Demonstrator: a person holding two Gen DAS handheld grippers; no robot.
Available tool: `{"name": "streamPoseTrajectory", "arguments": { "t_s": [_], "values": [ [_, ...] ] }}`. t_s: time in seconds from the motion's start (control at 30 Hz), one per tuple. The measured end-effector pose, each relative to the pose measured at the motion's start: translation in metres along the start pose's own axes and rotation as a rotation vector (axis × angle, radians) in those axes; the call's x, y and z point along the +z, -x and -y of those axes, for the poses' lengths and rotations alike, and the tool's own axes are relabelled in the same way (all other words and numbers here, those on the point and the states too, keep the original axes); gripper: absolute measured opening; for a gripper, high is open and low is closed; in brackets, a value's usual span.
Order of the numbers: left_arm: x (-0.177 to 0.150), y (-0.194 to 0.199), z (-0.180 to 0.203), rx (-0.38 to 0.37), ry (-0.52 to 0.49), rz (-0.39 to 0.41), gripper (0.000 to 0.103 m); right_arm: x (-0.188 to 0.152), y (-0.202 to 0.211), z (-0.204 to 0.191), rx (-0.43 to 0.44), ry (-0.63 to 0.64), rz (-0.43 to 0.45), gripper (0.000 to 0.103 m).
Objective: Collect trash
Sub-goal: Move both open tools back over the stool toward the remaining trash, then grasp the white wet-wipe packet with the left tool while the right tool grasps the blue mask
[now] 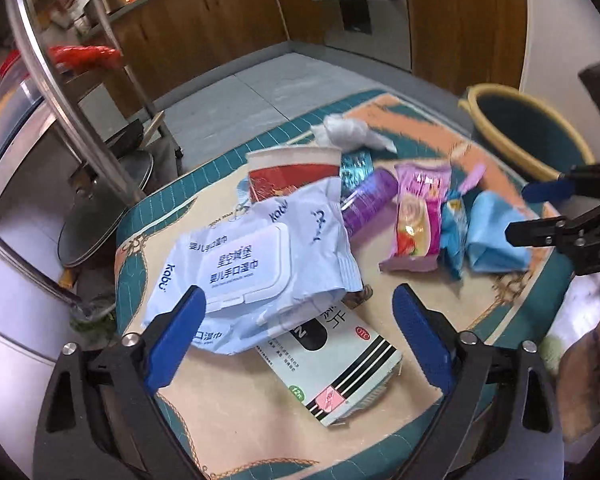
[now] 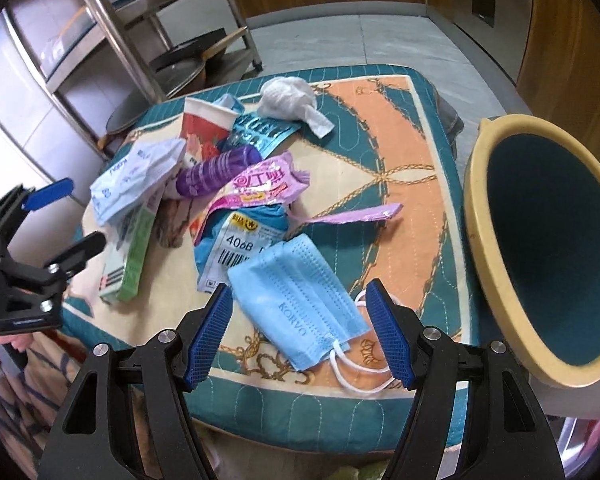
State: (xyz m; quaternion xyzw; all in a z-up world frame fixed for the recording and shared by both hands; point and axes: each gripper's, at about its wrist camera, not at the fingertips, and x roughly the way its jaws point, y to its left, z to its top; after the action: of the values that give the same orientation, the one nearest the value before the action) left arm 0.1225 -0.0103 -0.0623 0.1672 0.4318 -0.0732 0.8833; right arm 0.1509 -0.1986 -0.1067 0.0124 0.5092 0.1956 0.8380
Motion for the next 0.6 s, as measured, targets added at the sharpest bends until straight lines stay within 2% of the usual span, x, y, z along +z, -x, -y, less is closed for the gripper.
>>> {"name": "streamPoseTrajectory", "arguments": {
  "t_s": [0.17,0.3,0.4,0.5,0.57,0.6],
  "values": [
    [0.002,-0.021,0.002,0.017,-0.015,-0.041,0.075,-0.004,-0.01,-0.007,-0.024,0.039,-0.021,0.07],
    [0.004,-0.025,0.001,0.005,0.003,-0.05,0.056,-0.006,-0.016,-0.009,-0.048,0.064,-0.025,0.066],
    [0.006,-0.024,0.001,-0.014,0.01,-0.048,0.031,-0.008,-0.02,-0.009,-0.063,0.076,-0.03,0.058],
    [0.008,-0.018,-0.004,-0.016,0.034,-0.016,0.022,-0.008,-0.021,-0.008,-0.068,0.078,-0.032,0.047],
    [0.011,-0.011,-0.01,-0.012,0.064,0.017,0.021,-0.008,-0.02,-0.007,-0.066,0.083,-0.025,0.033],
    [0.012,-0.008,-0.012,-0.01,0.077,0.033,0.02,-0.007,-0.018,-0.007,-0.065,0.085,-0.02,0.031]
  ]
}}
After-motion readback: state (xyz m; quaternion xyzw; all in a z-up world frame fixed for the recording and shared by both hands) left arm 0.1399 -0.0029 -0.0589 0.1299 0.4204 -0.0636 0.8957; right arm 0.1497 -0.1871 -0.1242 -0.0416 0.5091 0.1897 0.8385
